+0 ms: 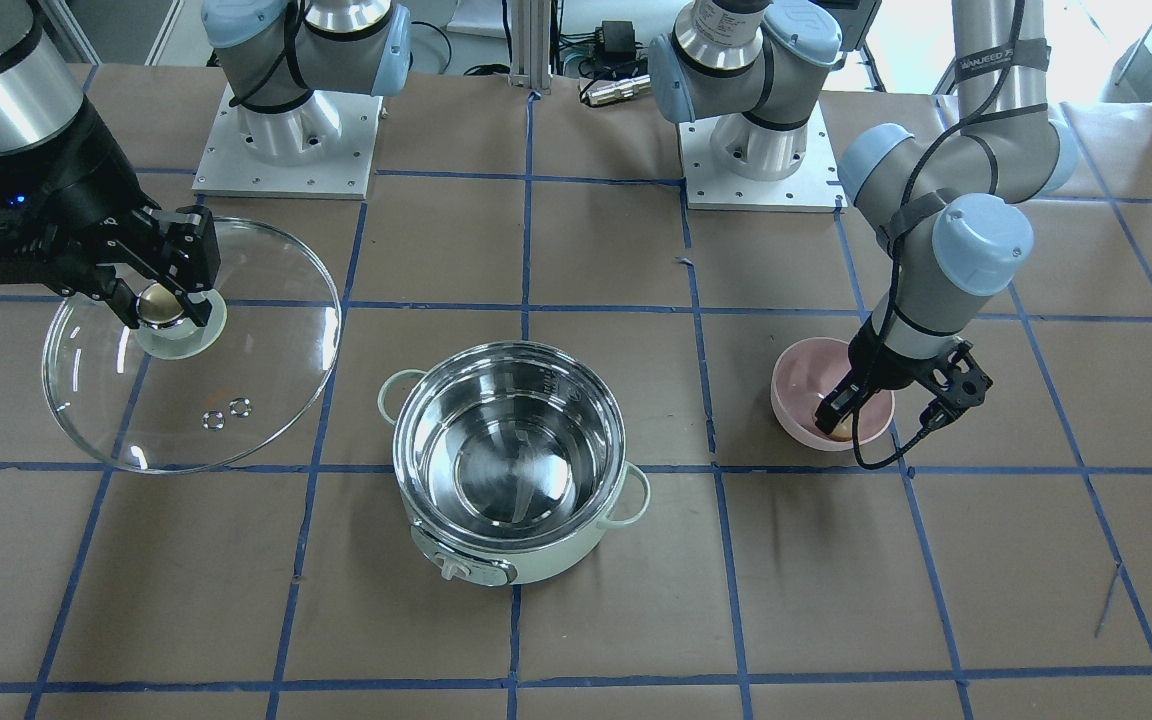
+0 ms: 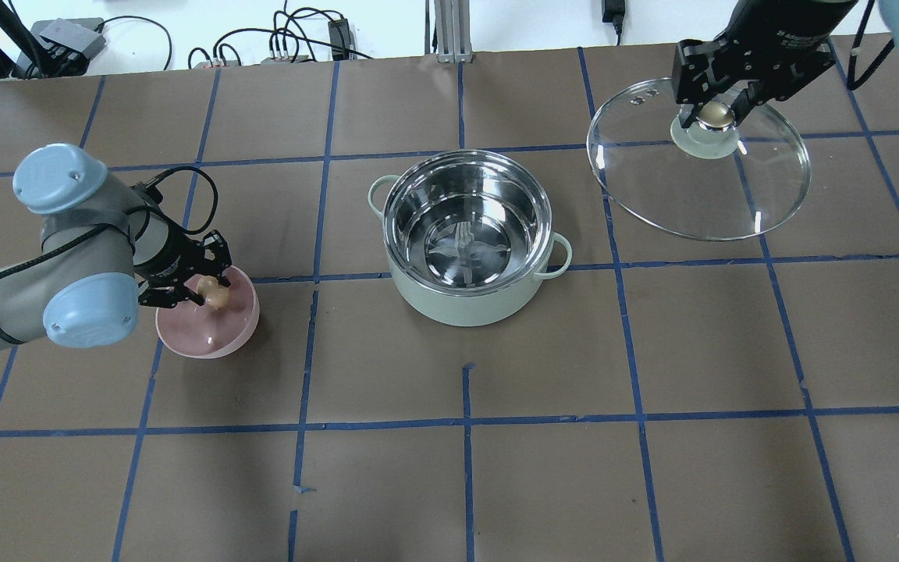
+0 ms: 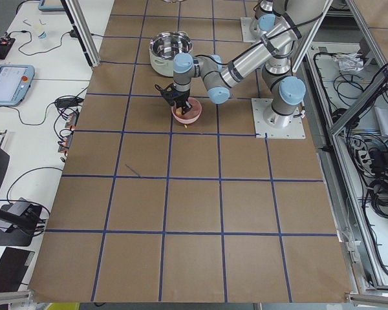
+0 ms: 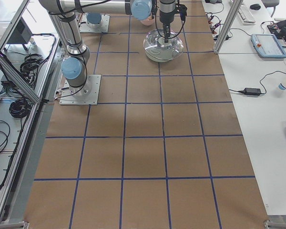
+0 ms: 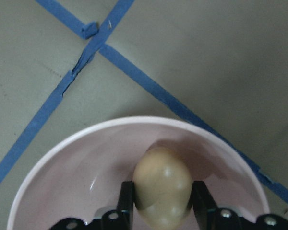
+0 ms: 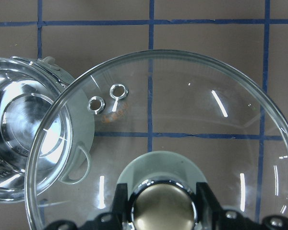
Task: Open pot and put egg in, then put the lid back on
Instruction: 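Lift the egg from the bowl and carry it over the pot with the left gripper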
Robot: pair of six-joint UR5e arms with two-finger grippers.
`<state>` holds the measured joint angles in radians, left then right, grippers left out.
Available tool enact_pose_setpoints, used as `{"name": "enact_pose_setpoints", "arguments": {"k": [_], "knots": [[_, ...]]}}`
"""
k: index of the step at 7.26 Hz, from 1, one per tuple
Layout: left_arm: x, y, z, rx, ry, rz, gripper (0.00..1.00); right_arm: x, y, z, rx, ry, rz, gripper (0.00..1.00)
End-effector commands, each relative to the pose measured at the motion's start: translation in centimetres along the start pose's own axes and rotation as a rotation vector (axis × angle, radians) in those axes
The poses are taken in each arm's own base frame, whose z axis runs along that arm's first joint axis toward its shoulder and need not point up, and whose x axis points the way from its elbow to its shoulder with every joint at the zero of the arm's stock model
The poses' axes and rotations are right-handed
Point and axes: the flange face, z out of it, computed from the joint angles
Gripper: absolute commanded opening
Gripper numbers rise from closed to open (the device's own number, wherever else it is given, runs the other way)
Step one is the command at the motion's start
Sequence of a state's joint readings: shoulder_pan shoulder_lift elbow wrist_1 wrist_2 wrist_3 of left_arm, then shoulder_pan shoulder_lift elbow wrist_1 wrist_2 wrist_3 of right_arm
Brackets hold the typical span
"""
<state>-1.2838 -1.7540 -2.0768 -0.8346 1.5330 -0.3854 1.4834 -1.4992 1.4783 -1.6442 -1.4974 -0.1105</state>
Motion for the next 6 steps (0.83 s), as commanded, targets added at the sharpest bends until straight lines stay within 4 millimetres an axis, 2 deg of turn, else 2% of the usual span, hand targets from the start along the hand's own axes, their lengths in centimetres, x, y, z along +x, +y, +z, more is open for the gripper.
{"name": "enact_pose_setpoints", "arguments": {"k": [1,3,4,5,6], "knots": [[1.5,-0.6,-4.8,-0.006,0.006,0.020,0.41,0.1,0.0,0.1,-0.002,0.000,-0.006,0.34],[8.3,1.6,-10.5,0.037,0.035,0.141,0.41,0.2,0.0,0.2,-0.003,0.010,-0.006,0.34],[11.6,3.6,-12.4,0.059,0.056,0.156,0.41,0.2,0.0,0.3,-0.002,0.010,-0.006,0.34],[15.0,6.5,-12.9,0.065,0.078,0.178,0.41,0.2,0.1,0.2,-0.001,0.012,-0.006,0.34],[17.8,9.9,-12.6,0.054,0.086,0.199,0.41,0.2,-0.1,0.0,0.005,0.014,-0.007,0.35]]}}
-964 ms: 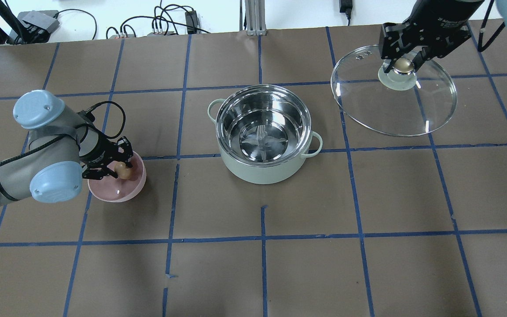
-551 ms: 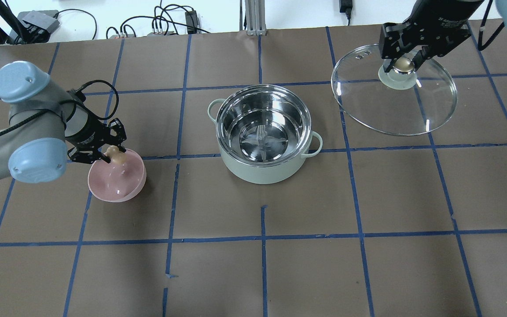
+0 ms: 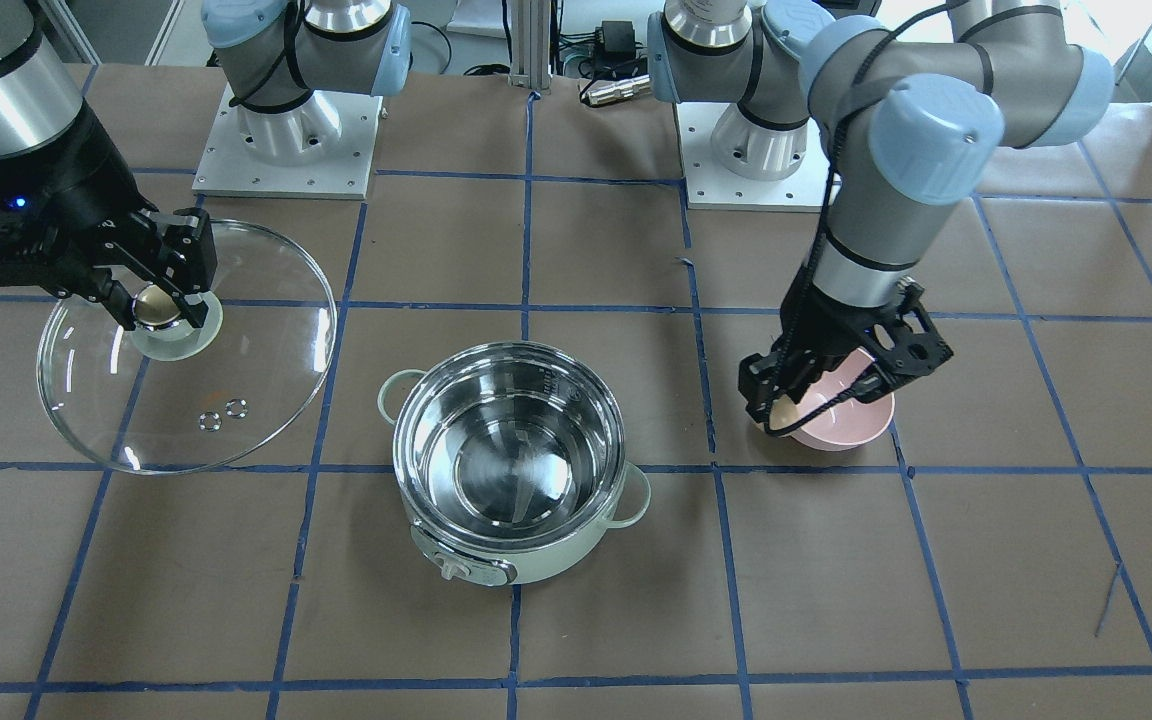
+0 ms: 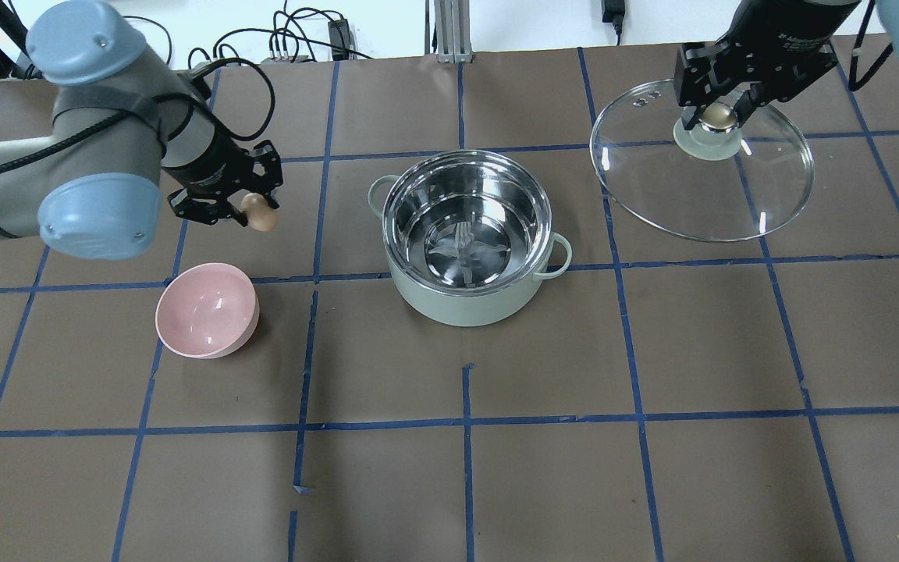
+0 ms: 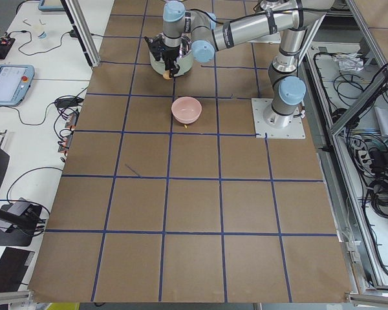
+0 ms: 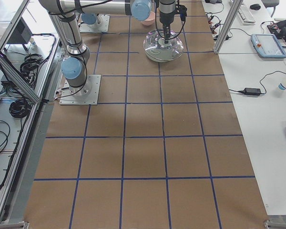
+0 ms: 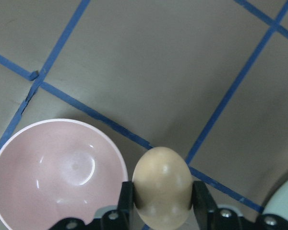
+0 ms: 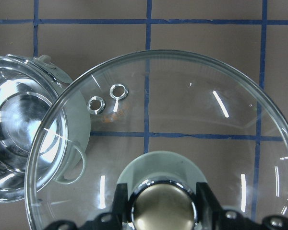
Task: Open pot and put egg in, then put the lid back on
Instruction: 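Lift the egg from the bowl and carry it over the pot with the left gripper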
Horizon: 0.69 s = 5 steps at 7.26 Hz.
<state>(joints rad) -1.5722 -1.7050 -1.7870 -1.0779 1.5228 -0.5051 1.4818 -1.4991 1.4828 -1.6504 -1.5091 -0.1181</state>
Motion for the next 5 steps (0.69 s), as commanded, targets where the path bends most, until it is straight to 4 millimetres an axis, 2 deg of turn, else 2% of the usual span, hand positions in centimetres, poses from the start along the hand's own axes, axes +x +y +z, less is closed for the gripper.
{"name": "enact_pose_setpoints", "arguments": {"k": [1,3,4,5], "knots": [[7.1,5.4,1.1,-0.030,0.053,0.019,0.41,0.1,-0.1,-0.1,0.004,0.003,0.001,0.35],[11.9,7.6,3.5,0.022,0.126,0.051,0.41,-0.1,0.3,-0.6,0.012,-0.003,0.002,0.35],[13.8,7.9,2.9,0.035,0.146,0.045,0.41,-0.1,0.4,-0.1,0.003,-0.007,0.003,0.35],[15.5,7.2,2.7,0.044,0.161,0.028,0.41,-0.1,0.6,0.0,0.001,-0.013,0.008,0.35]]}}
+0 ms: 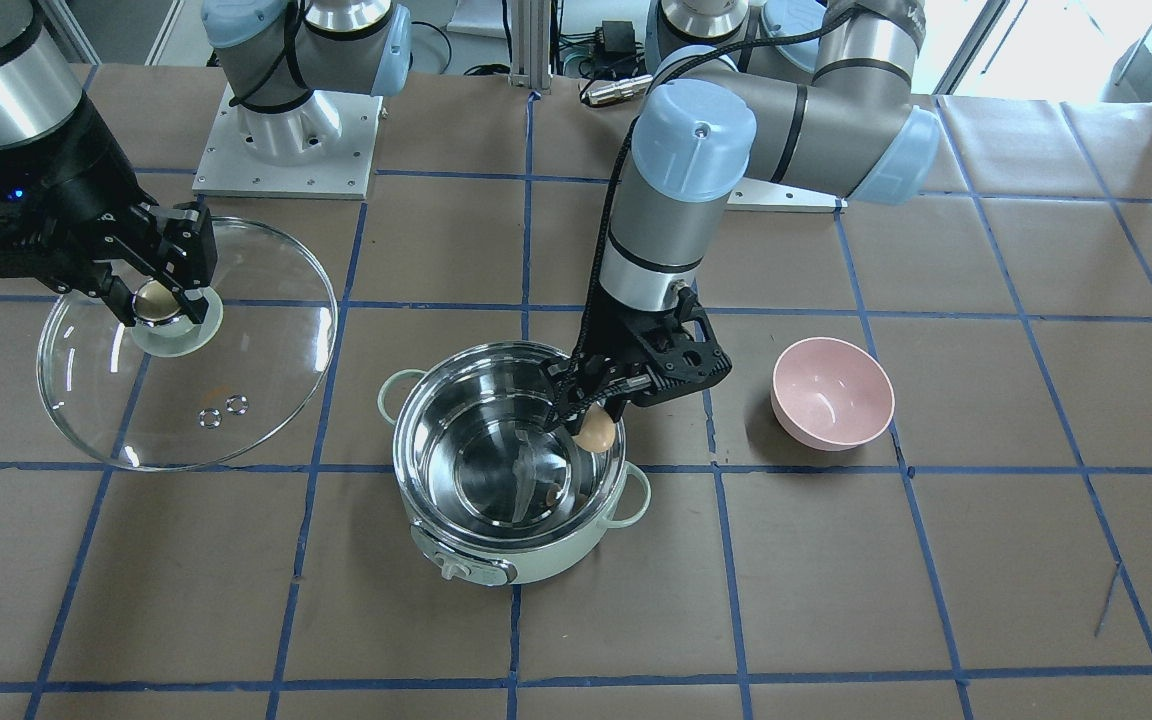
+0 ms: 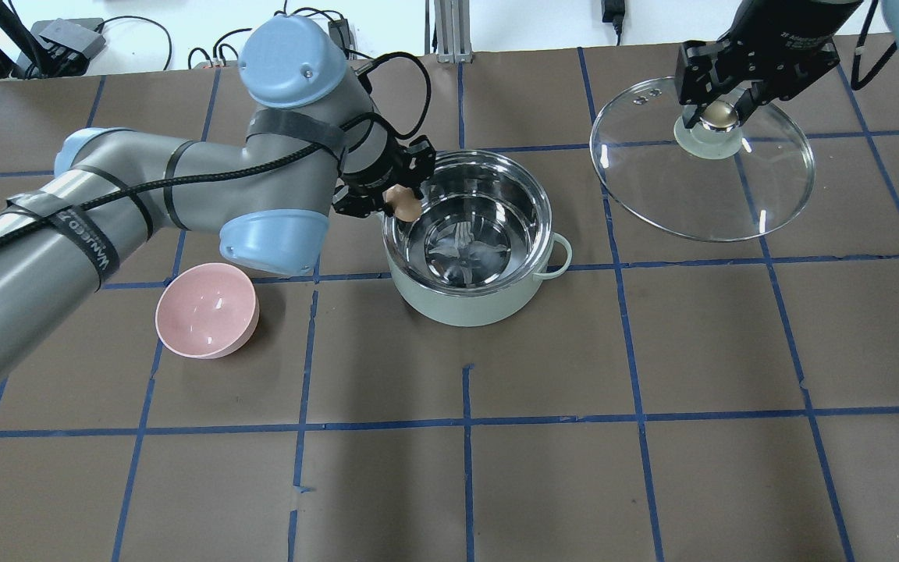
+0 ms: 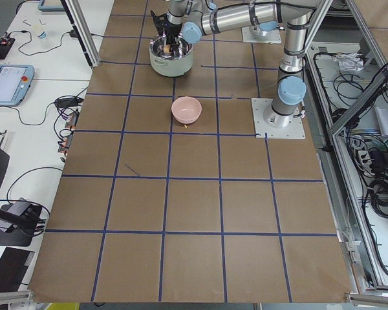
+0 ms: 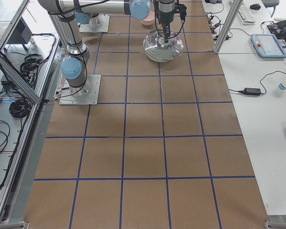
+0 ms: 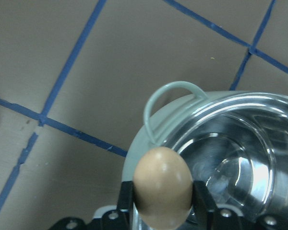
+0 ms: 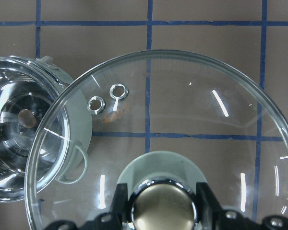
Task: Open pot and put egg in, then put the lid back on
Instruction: 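Lift the egg from the bowl and carry it over the pot with the left gripper, then lower the egg into the pot and open the left gripper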
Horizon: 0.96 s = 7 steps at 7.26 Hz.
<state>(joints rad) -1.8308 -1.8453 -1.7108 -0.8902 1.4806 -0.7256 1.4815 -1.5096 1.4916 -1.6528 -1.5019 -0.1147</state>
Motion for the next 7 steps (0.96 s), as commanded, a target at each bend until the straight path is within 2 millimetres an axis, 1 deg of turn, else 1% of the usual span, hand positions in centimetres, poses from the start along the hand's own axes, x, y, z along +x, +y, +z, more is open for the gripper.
{"name": "enact_pose_setpoints", "arguments": {"k": [1,2,3,5,6,7], "knots": [[3.5,-0.7,1.7,0.016,0.017,-0.029,0.41,0.0,0.4,0.0,-0.002,-0.002,0.003,0.35],[3.9,-1.0,3.6,0.026,0.022,-0.038,0.41,0.6,0.3,0.1,-0.004,-0.004,0.013,0.35],[4.2,-1.2,5.2,0.035,0.033,-0.035,0.42,1.8,0.4,0.2,-0.007,-0.002,0.032,0.35],[4.2,-1.0,5.8,0.035,0.032,-0.032,0.44,1.9,0.6,0.0,-0.005,-0.003,0.036,0.35],[4.1,-1.0,6.8,0.025,0.022,-0.032,0.51,1.9,0.6,0.0,-0.005,-0.003,0.036,0.35],[4.0,-1.1,7.8,0.022,0.015,-0.030,0.77,1.9,0.6,0.0,-0.005,-0.003,0.036,0.35]]}}
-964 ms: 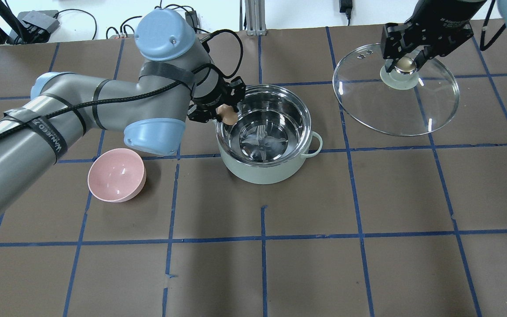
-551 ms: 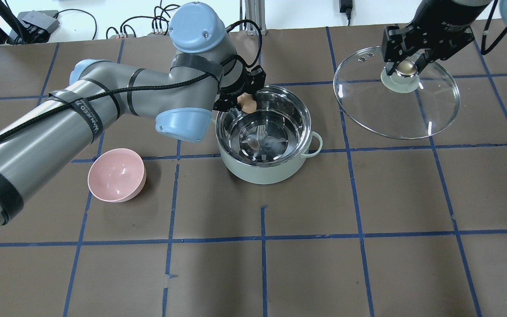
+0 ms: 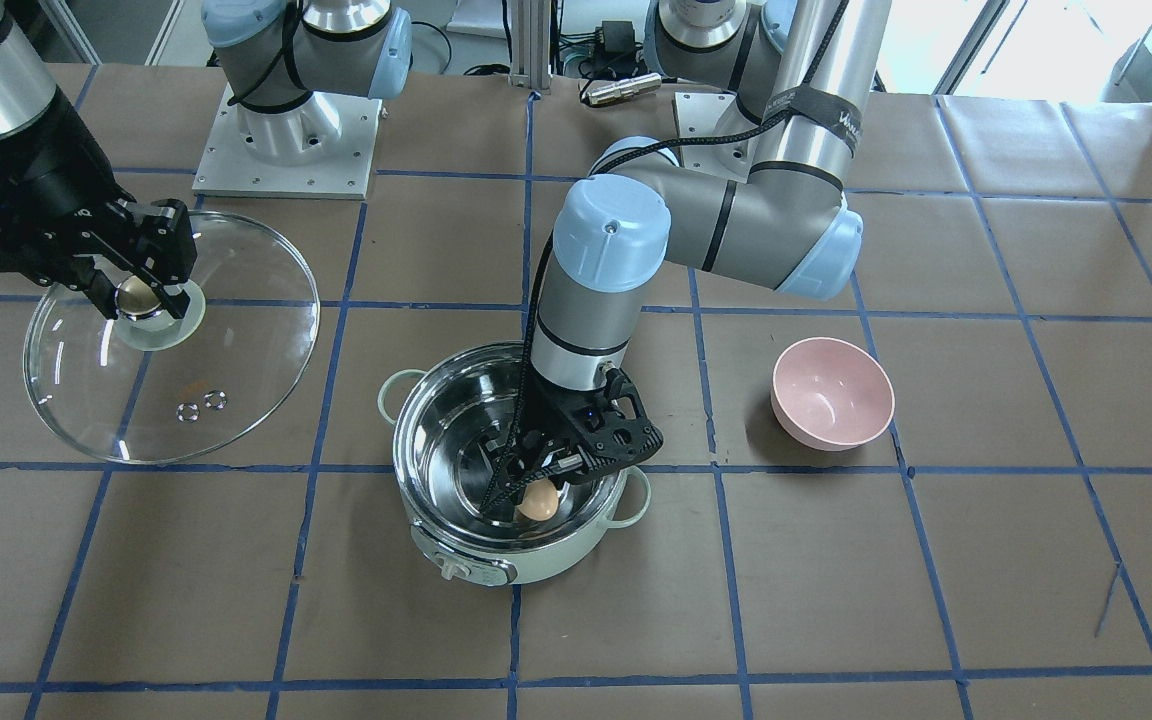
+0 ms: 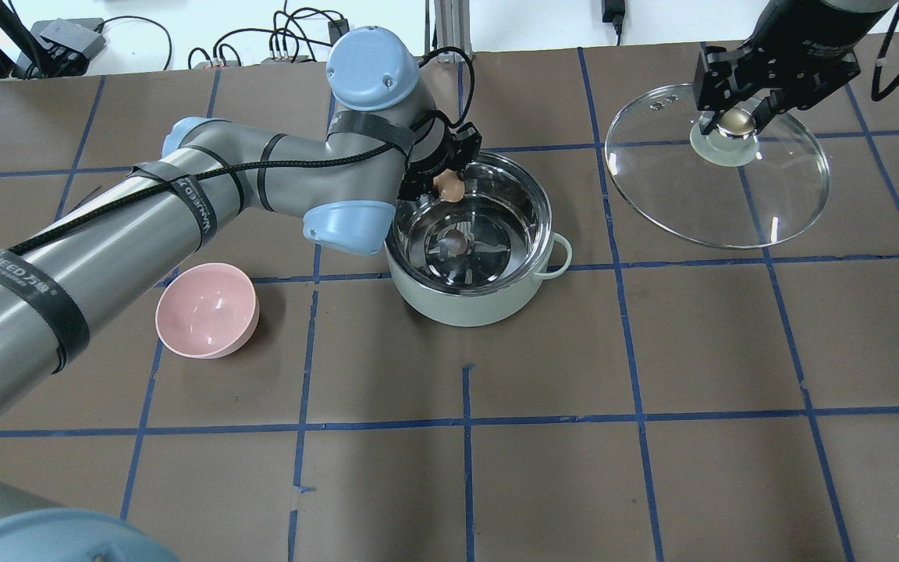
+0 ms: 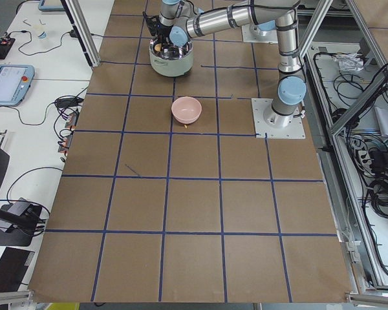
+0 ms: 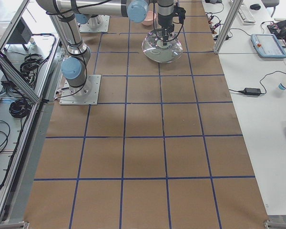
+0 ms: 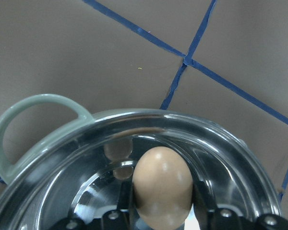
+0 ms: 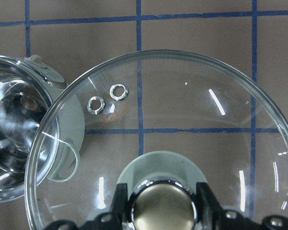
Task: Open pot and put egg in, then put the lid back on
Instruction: 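Lower the egg into the pot and open the left gripper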
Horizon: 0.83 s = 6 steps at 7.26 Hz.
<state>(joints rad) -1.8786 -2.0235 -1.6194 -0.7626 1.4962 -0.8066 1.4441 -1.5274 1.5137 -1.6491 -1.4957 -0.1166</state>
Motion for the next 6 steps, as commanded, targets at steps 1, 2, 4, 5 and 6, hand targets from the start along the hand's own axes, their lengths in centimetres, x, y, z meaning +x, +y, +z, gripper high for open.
{"name": "enact_pose_setpoints", "arguments": {"k": [1,2,4,5,6], "knots": [[-0.1,0.0,1.2,-0.007,-0.010,0.007,0.90,0.0,0.2,0.3,-0.007,-0.002,0.003,0.35],[0.1,-0.1,0.7,-0.002,-0.003,0.011,0.95,0.0,0.6,0.4,-0.007,-0.002,0.001,0.35],[0.2,-1.3,-3.4,0.049,0.034,0.074,0.99,0.0,0.9,0.6,-0.012,-0.003,0.006,0.35],[-1.9,-3.0,-6.2,0.034,0.002,0.038,0.99,-0.4,1.0,0.5,-0.011,-0.003,0.009,0.35],[-5.0,-4.8,-10.1,-0.008,-0.055,0.016,0.99,-0.6,1.0,0.3,-0.007,-0.002,0.006,0.34]]}}
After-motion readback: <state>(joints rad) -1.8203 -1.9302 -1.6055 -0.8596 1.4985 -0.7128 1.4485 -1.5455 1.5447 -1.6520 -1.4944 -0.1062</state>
